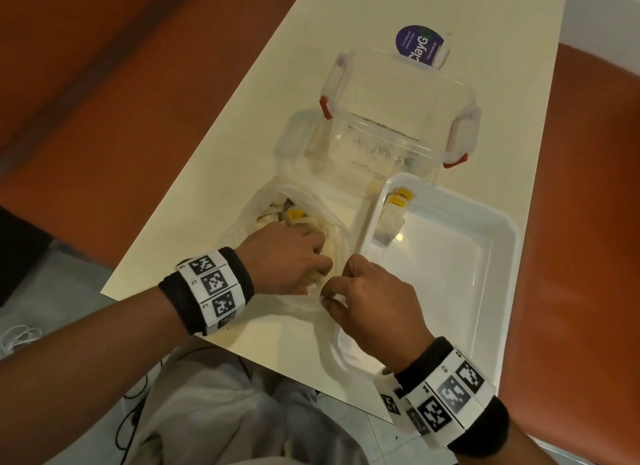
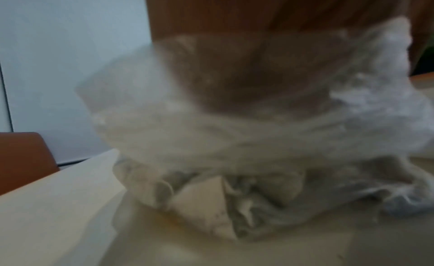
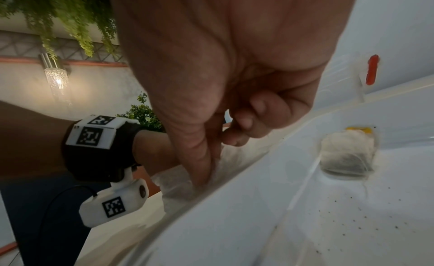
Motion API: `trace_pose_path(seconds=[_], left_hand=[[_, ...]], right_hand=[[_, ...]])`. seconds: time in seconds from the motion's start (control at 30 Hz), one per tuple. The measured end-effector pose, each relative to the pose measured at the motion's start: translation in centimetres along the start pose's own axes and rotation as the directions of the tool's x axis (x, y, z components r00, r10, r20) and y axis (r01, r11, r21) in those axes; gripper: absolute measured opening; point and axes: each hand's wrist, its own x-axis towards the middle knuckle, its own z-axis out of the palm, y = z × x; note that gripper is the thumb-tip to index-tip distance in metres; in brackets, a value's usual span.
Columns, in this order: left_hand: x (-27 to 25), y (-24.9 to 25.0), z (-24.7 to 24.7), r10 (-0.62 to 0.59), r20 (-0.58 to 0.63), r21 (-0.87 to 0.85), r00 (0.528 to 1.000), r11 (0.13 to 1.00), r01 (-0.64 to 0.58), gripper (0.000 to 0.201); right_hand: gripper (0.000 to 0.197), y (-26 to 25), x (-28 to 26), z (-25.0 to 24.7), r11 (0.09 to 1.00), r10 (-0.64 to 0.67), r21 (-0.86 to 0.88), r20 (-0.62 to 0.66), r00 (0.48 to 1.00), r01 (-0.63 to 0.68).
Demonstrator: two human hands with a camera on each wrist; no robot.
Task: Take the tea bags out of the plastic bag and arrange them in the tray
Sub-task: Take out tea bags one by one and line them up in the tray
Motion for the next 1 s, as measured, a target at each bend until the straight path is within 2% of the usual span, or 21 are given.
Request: trace_pose_path(seconds=[0.1, 0.3, 0.5, 0.63, 0.7, 0.83, 1.0], left_hand=[[0.3, -0.2, 0.3, 0.027, -0.02, -0.058, 0.999, 0.998, -0.028, 0.025], [-0.1, -1.5, -0.3, -0.033, 0.031, -0.196, 0.999, 0.98, 0.039, 0.018], [-0.7, -2.7, -0.5, -0.085, 0.024, -0.463, 0.996, 0.882, 0.086, 0.02], [-0.9, -3.3, -0.4, -0.1, 0.028, -0.552, 0.995, 0.828, 0.099, 0.019], [-0.9, -3.3, -0.4, -0.104, 0.034, -0.556, 0.994, 0.824, 0.105, 0.018], [-1.0, -3.5, -0.8, -0.138, 0.049, -0.596, 0.989, 0.791, 0.14, 0.036], [-1.1, -4.4, -1.6, -0.251, 0.005, -0.622, 0.968, 0.757, 0.2, 0.024]], right_hand=[[0.026, -0.2, -0.1, -0.2, 1.0, 0.022, -0.004, 0.016, 1.0, -0.022], [0.027, -0.1, -0.7, -0.3, 0.999, 0.036, 0.012, 0.015, 0.999, -0.037], [0.027, -0.4, -0.9, -0.6, 0.999, 0.041, -0.006, 0.029, 0.999, -0.041], [0.026, -0.7, -1.0, -0.6, 0.999, 0.049, 0.002, 0.022, 0.999, -0.049], [0.025, -0.7, -0.9, -0.5, 0.999, 0.034, 0.011, 0.014, 0.999, -0.034], [0.017, -0.7, -1.0, -0.3, 0.996, -0.067, 0.046, -0.088, 0.994, 0.071], [0.015, -0.7, -0.3, 0.1, 0.988, -0.157, -0.018, -0.101, 0.982, 0.156]])
